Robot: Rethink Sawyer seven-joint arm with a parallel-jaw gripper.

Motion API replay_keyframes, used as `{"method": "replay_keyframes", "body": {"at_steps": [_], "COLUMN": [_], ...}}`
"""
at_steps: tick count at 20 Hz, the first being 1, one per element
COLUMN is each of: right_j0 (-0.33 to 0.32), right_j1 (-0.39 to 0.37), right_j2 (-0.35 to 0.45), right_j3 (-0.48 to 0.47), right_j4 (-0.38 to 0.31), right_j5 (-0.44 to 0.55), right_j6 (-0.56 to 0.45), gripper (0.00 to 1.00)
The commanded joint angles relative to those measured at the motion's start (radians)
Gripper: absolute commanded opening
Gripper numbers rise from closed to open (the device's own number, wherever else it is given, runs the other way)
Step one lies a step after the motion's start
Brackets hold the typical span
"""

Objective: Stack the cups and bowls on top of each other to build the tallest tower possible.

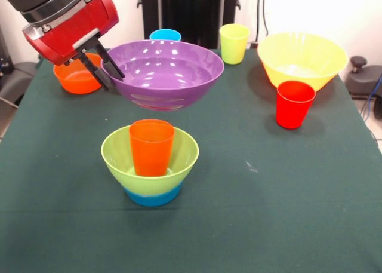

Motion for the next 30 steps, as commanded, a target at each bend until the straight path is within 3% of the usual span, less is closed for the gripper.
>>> {"method": "replay_keyframes", "body": {"at_steps": [1,16,30], "right_j0": [0.033,0.034,0.037], "right_j1": [0.023,0.047,0.117], "right_j2": [0.009,0.036,0.049], "right_j3": [-0.037,-0.079,-0.135], "right_j4": [-0.086,-0.103,-0.140], "right_j5": [-0.052,-0.034,-0.044], "right_j6": [-0.295,-0.354,-0.402], "gripper": [0.00,0.00,0.00]}}
